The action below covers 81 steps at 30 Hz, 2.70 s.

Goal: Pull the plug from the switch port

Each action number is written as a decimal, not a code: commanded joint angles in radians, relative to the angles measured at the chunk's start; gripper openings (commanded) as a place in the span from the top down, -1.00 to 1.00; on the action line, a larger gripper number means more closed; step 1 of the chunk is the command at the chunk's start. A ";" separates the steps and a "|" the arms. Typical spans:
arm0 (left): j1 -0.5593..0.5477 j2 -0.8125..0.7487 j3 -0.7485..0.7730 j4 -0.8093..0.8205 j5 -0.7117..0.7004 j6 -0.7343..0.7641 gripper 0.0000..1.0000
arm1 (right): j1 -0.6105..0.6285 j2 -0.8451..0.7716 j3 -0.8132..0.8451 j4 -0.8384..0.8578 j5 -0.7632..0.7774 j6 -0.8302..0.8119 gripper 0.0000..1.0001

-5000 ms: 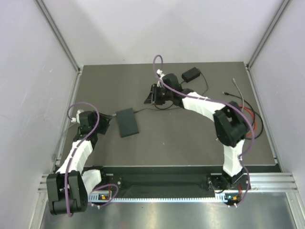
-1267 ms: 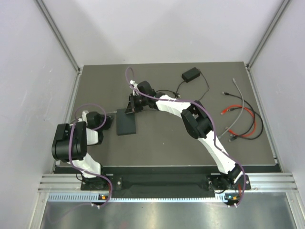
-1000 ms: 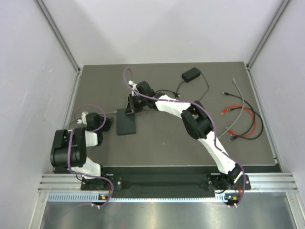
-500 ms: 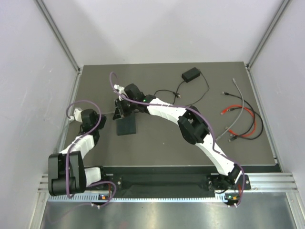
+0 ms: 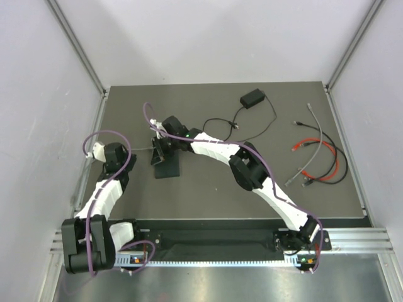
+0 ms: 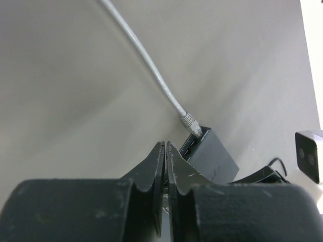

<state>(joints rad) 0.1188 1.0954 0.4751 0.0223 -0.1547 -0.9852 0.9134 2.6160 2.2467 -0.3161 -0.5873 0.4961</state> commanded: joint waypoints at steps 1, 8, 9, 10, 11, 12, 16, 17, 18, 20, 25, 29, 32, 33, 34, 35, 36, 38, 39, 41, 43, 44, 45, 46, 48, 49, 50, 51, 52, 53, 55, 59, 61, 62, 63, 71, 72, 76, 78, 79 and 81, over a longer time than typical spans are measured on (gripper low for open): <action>0.005 0.000 0.025 -0.019 0.001 0.023 0.81 | 0.021 0.024 0.042 -0.069 0.038 -0.034 0.78; 0.004 0.037 0.020 0.008 0.049 0.003 0.69 | 0.015 -0.068 -0.064 -0.188 0.222 -0.086 0.84; 0.004 0.043 0.020 0.019 0.058 -0.006 0.68 | 0.015 -0.080 -0.078 -0.202 0.256 -0.093 0.85; 0.005 0.063 0.022 0.025 0.069 -0.012 0.68 | 0.015 -0.092 -0.126 -0.207 0.270 -0.106 0.85; 0.005 0.072 0.023 0.031 0.089 -0.018 0.68 | 0.013 -0.127 -0.151 -0.207 0.280 -0.111 0.86; 0.005 0.083 0.023 0.036 0.101 -0.024 0.69 | 0.013 -0.145 -0.177 -0.206 0.306 -0.116 0.86; 0.004 0.148 0.007 0.108 0.150 -0.065 0.70 | 0.004 -0.227 -0.333 -0.169 0.333 -0.136 0.88; 0.005 0.161 0.000 0.135 0.194 -0.075 0.70 | 0.001 -0.262 -0.360 -0.160 0.333 -0.134 0.88; 0.005 0.193 -0.006 0.158 0.236 -0.093 0.70 | 0.001 -0.278 -0.384 -0.134 0.324 -0.137 0.88; -0.002 0.228 -0.021 0.237 0.271 -0.116 0.70 | -0.008 -0.335 -0.465 -0.092 0.305 -0.134 0.88; -0.018 0.360 -0.065 0.436 0.391 -0.210 0.60 | -0.045 -0.433 -0.570 0.052 0.187 -0.085 0.89; -0.057 0.422 -0.076 0.550 0.403 -0.236 0.44 | -0.085 -0.479 -0.582 0.120 0.126 -0.037 0.87; -0.102 0.419 -0.092 0.587 0.362 -0.251 0.40 | -0.119 -0.485 -0.567 0.120 0.119 -0.044 0.85; -0.113 0.406 -0.096 0.593 0.345 -0.251 0.35 | -0.143 -0.482 -0.561 0.120 0.113 -0.042 0.85; -0.143 0.403 -0.096 0.591 0.327 -0.254 0.30 | -0.154 -0.473 -0.559 0.121 0.110 -0.037 0.84; -0.151 0.405 -0.096 0.594 0.311 -0.257 0.28 | -0.166 -0.471 -0.561 0.124 0.107 -0.034 0.80; -0.159 0.415 -0.095 0.606 0.307 -0.270 0.28 | -0.177 -0.467 -0.565 0.139 0.104 -0.025 0.79; -0.174 0.457 -0.093 0.631 0.305 -0.303 0.25 | -0.209 -0.452 -0.567 0.166 0.106 -0.013 0.78; -0.177 0.474 -0.095 0.649 0.305 -0.316 0.24 | -0.209 -0.442 -0.567 0.170 0.106 -0.010 0.78; -0.186 0.507 -0.104 0.726 0.300 -0.360 0.22 | -0.225 -0.412 -0.555 0.178 0.103 -0.005 0.78; -0.188 0.560 -0.119 0.784 0.294 -0.385 0.22 | -0.228 -0.387 -0.550 0.198 0.092 0.004 0.78; -0.188 0.575 -0.122 0.827 0.291 -0.409 0.22 | -0.229 -0.381 -0.547 0.204 0.090 0.007 0.78; -0.188 0.609 -0.131 0.855 0.282 -0.420 0.22 | -0.228 -0.372 -0.547 0.218 0.086 0.016 0.78; -0.189 0.623 -0.135 0.878 0.279 -0.431 0.22 | -0.228 -0.360 -0.549 0.224 0.081 0.018 0.79; -0.189 0.670 -0.142 0.952 0.277 -0.454 0.22 | -0.226 -0.350 -0.552 0.233 0.075 0.024 0.79; -0.189 0.684 -0.148 0.976 0.273 -0.463 0.23 | -0.226 -0.346 -0.555 0.236 0.073 0.024 0.80; -0.188 0.696 -0.156 1.036 0.267 -0.471 0.23 | -0.226 -0.343 -0.556 0.238 0.072 0.024 0.80; -0.189 0.710 -0.176 1.054 0.259 -0.484 0.23 | -0.225 -0.341 -0.556 0.236 0.072 0.022 0.80; -0.189 0.713 -0.187 1.068 0.239 -0.489 0.23 | -0.223 -0.337 -0.558 0.233 0.072 0.021 0.80; -0.189 0.713 -0.194 1.070 0.230 -0.498 0.23 | -0.225 -0.336 -0.556 0.229 0.073 0.015 0.80; -0.194 0.709 -0.208 1.067 0.207 -0.498 0.25 | -0.225 -0.340 -0.559 0.227 0.078 0.012 0.80; -0.205 0.680 -0.221 1.042 0.167 -0.501 0.26 | -0.222 -0.332 -0.555 0.230 0.075 0.019 0.81; -0.215 0.673 -0.228 1.036 0.134 -0.509 0.26 | -0.220 -0.321 -0.546 0.226 0.075 0.022 0.81; -0.217 0.675 -0.222 1.024 0.133 -0.500 0.26 | -0.220 -0.318 -0.546 0.227 0.076 0.027 0.81; -0.219 0.679 -0.195 1.006 0.141 -0.495 0.27 | -0.219 -0.317 -0.542 0.227 0.075 0.025 0.81; -0.245 0.736 -0.159 0.998 0.136 -0.503 0.30 | -0.215 -0.290 -0.513 0.204 0.073 0.021 0.83; -0.249 0.738 -0.155 0.995 0.130 -0.503 0.31 | -0.215 -0.289 -0.509 0.201 0.073 0.019 0.83; -0.266 0.730 -0.138 0.940 0.110 -0.506 0.32 | -0.215 -0.281 -0.493 0.187 0.078 0.015 0.84; -0.275 0.730 -0.124 0.904 0.106 -0.498 0.32 | -0.215 -0.271 -0.483 0.181 0.078 0.012 0.85; -0.277 0.729 -0.116 0.880 0.104 -0.495 0.32 | -0.215 -0.269 -0.481 0.178 0.078 0.012 0.84; -0.281 0.727 -0.101 0.825 0.095 -0.489 0.33 | -0.217 -0.266 -0.481 0.175 0.078 0.010 0.85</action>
<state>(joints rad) -0.1497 1.8027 0.3576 1.0241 -0.0216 -1.5055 0.6865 2.3211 1.7336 -0.1196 -0.5217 0.5308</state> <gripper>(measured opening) 0.337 0.078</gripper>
